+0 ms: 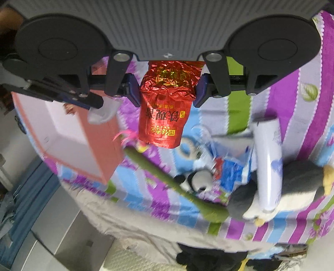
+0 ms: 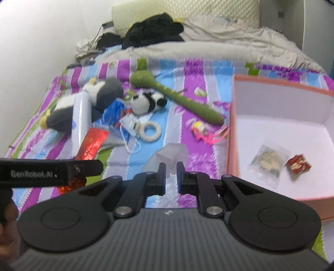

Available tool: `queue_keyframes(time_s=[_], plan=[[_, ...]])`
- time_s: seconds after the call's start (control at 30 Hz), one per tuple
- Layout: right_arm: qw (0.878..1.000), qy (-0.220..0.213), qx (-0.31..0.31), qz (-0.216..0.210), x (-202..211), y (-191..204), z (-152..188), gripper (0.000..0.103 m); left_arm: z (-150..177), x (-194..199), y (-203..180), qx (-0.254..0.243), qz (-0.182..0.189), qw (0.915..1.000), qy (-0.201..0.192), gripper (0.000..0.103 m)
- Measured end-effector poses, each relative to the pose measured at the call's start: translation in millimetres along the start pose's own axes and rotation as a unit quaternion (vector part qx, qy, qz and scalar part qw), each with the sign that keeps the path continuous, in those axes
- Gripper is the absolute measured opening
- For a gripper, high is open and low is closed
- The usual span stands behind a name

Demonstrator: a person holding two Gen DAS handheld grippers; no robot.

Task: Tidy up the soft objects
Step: 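Lift the red tea packet with the left tool while the right tool grasps the clear cup, then carry both items over the pink box and open both tools to drop them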

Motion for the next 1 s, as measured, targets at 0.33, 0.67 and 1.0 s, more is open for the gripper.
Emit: queue_keyframes(time_s=[0.33, 0.67, 1.0], plan=[[0.998, -0.064, -0.009, 0.019, 45, -40, -51, 0.014, -56, 33, -67, -0.039, 0.025, 0.9978, -0.048, 0.06], [0.993, -0.107, -0.008, 0.043, 76, -81, -86, 0.014, -95, 42, -133, -0.069, 0.055, 0.9931, -0.077, 0.06], [0.993, -0.08, -0.035, 0.079, 62, -139, -87, 0.014, -107, 1, -191, -0.1, 0.08, 0.9906, -0.049, 0.06]])
Point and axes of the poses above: each gripper's, at about its wrist camera, not at the fingertips, and x roughly against the way its jaws point, y to its left, z to its underside, the point moved 9 cm from there along -x, roughly the way its jaws point, and after that the axes turned 3 degrees about -x, right-handed, at the moved point
